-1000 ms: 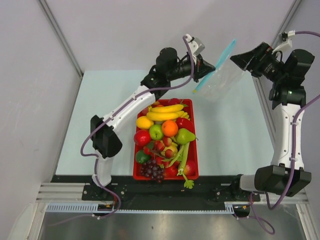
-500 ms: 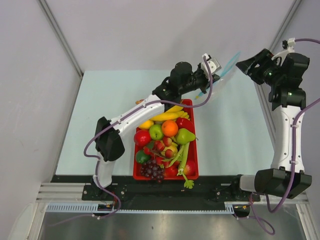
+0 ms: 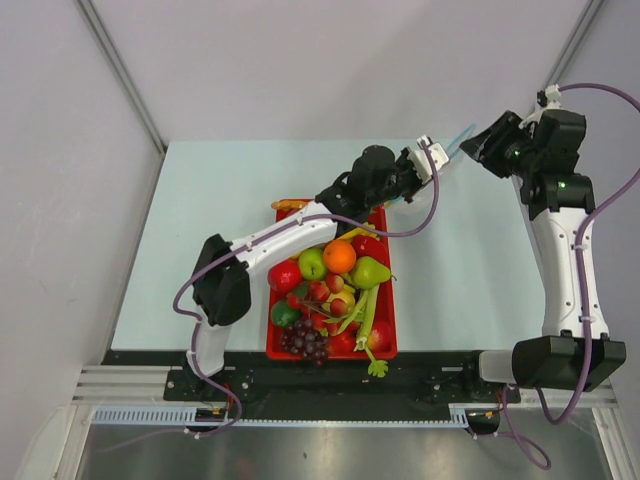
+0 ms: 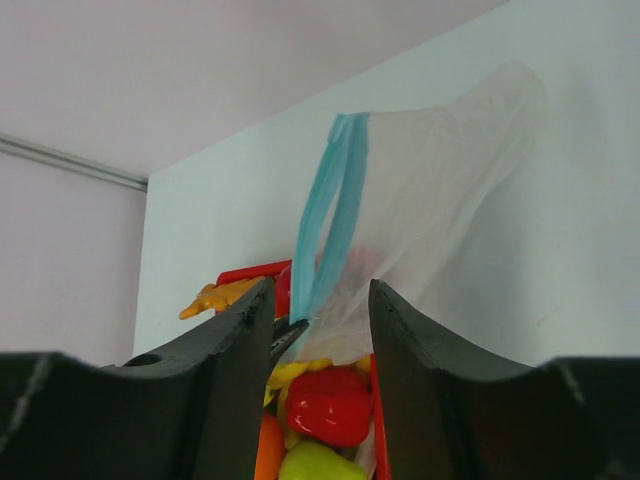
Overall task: Place the food in the zip-top bag and seal the zipper
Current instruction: Pick up the zipper food storage bag at the center of the board, then open the zipper of the food storage bag.
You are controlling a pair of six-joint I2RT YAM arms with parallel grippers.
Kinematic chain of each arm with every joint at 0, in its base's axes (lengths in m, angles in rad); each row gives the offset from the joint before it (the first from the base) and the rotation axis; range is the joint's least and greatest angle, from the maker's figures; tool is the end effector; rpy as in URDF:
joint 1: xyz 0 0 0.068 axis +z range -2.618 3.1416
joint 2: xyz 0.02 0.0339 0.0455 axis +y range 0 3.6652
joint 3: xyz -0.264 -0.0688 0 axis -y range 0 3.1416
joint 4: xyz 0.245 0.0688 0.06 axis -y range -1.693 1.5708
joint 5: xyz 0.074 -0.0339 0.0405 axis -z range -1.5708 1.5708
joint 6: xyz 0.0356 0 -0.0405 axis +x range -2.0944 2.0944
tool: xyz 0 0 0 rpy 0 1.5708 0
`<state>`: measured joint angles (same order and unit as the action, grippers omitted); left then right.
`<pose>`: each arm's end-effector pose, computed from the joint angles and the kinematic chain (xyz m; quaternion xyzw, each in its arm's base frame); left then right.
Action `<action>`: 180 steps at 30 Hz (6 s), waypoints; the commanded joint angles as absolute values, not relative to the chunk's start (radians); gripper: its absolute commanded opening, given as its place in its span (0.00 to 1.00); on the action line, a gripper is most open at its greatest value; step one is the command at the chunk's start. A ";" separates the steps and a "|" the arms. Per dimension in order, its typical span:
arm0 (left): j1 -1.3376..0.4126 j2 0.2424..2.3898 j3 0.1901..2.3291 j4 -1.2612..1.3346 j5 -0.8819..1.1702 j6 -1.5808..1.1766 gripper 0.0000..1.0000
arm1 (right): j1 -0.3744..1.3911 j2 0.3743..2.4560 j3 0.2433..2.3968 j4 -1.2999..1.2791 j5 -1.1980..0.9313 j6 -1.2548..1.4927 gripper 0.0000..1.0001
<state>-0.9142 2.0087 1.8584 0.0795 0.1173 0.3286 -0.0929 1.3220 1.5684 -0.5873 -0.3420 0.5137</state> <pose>0.2972 -0.3924 0.3675 0.4577 0.5706 -0.2375 0.6391 0.2792 -0.0140 0.4514 0.1467 0.7975 0.2547 0.5269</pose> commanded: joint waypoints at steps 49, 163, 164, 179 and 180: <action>-0.966 2.003 1.825 0.153 0.018 0.472 0.00 | -0.072 1.387 1.631 -0.630 -0.310 0.471 0.53; -0.782 2.033 1.901 -0.041 0.379 -0.725 0.00 | -0.034 1.381 1.459 -0.750 -0.278 0.064 0.34; -0.776 2.029 1.891 -0.034 0.380 -0.742 0.00 | -0.034 1.378 1.456 -0.746 -0.281 0.066 0.34; -0.723 2.011 1.750 0.166 0.410 -1.071 0.00 | -0.021 1.309 1.358 -0.746 -0.301 0.132 0.57; -0.721 2.011 1.747 0.167 0.413 -1.075 0.00 | -0.021 1.305 1.353 -0.744 -0.290 0.135 0.56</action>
